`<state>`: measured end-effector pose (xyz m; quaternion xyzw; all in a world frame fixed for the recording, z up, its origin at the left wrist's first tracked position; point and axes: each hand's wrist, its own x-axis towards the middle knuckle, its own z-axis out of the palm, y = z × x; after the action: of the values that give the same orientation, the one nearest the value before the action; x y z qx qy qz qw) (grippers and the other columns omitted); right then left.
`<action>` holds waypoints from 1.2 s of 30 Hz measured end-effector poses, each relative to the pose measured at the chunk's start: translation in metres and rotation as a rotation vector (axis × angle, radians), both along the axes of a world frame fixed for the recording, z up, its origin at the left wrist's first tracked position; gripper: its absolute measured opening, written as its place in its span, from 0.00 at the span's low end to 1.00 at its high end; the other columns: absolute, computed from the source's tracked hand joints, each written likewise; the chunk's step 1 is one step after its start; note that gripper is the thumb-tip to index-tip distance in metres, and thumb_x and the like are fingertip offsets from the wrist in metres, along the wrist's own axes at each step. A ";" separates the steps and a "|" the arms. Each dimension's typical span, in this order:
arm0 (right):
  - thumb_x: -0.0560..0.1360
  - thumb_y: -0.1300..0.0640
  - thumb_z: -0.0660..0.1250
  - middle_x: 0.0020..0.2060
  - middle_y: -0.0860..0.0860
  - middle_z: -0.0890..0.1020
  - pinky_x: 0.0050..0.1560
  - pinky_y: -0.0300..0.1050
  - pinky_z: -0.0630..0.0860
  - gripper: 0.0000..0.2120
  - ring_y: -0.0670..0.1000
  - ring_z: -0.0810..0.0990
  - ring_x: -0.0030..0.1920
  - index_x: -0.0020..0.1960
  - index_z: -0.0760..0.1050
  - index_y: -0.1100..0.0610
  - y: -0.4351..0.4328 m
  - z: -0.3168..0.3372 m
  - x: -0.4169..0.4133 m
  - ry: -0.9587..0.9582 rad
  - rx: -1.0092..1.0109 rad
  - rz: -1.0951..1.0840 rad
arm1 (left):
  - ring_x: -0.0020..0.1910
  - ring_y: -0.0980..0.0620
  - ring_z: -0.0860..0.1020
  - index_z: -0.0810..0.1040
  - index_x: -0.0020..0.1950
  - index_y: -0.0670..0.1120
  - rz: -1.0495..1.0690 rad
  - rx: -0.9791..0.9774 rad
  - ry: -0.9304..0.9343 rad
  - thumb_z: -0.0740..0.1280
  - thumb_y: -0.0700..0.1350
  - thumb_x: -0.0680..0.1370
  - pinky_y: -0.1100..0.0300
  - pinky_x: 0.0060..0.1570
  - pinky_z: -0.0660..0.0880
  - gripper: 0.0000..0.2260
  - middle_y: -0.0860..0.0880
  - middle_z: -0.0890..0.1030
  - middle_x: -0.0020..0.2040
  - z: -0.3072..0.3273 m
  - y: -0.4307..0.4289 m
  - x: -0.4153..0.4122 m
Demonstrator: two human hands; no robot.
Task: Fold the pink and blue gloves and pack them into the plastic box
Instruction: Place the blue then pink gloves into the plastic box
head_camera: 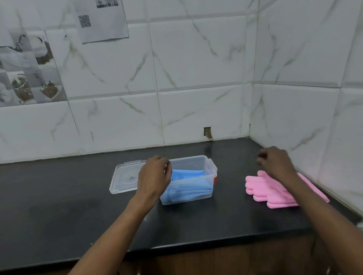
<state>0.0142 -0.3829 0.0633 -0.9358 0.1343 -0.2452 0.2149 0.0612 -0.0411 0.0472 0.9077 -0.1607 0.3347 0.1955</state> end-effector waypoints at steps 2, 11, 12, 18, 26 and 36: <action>0.73 0.65 0.67 0.46 0.60 0.86 0.50 0.49 0.76 0.09 0.61 0.82 0.50 0.50 0.84 0.62 -0.033 -0.002 -0.016 0.027 -0.014 -0.100 | 0.39 0.49 0.76 0.80 0.40 0.46 -0.029 -0.007 0.013 0.62 0.47 0.80 0.54 0.36 0.74 0.12 0.50 0.76 0.38 -0.003 -0.001 -0.001; 0.74 0.60 0.65 0.55 0.64 0.80 0.49 0.48 0.73 0.11 0.64 0.78 0.54 0.55 0.76 0.64 -0.098 -0.024 -0.046 0.275 -0.025 -0.327 | 0.40 0.45 0.76 0.84 0.49 0.40 -0.347 0.091 -0.479 0.65 0.40 0.77 0.53 0.40 0.72 0.08 0.46 0.79 0.40 -0.046 -0.008 -0.024; 0.75 0.60 0.65 0.56 0.64 0.79 0.51 0.48 0.73 0.12 0.64 0.78 0.56 0.56 0.74 0.65 -0.095 -0.025 -0.047 0.300 -0.023 -0.339 | 0.39 0.44 0.76 0.84 0.49 0.40 -0.379 0.138 -0.519 0.66 0.40 0.77 0.53 0.40 0.71 0.08 0.45 0.79 0.40 -0.052 -0.010 -0.025; 0.76 0.62 0.59 0.61 0.61 0.76 0.59 0.52 0.73 0.15 0.63 0.76 0.61 0.62 0.72 0.62 -0.081 -0.030 -0.049 0.414 0.001 -0.419 | 0.36 0.46 0.77 0.85 0.49 0.40 -0.543 0.334 -0.497 0.66 0.42 0.77 0.54 0.37 0.73 0.09 0.45 0.81 0.40 -0.076 -0.019 -0.031; 0.76 0.50 0.67 0.60 0.62 0.78 0.57 0.51 0.74 0.19 0.63 0.77 0.59 0.60 0.74 0.62 -0.087 -0.029 -0.045 0.351 0.277 -0.419 | 0.39 0.49 0.77 0.84 0.51 0.42 -0.560 0.367 -0.394 0.56 0.47 0.83 0.57 0.41 0.74 0.17 0.46 0.81 0.42 -0.075 -0.020 -0.034; 0.70 0.78 0.64 0.50 0.63 0.77 0.38 0.48 0.75 0.13 0.60 0.76 0.46 0.53 0.75 0.69 -0.097 -0.031 -0.044 0.339 0.904 -0.239 | 0.41 0.51 0.78 0.85 0.53 0.43 -0.604 0.423 -0.355 0.63 0.45 0.77 0.58 0.42 0.76 0.12 0.47 0.82 0.44 -0.073 -0.022 -0.035</action>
<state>-0.0294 -0.4795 0.0324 -0.7538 0.3665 -0.0296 0.5446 0.0261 -0.0634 -0.0262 0.7680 -0.5165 0.3734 0.0629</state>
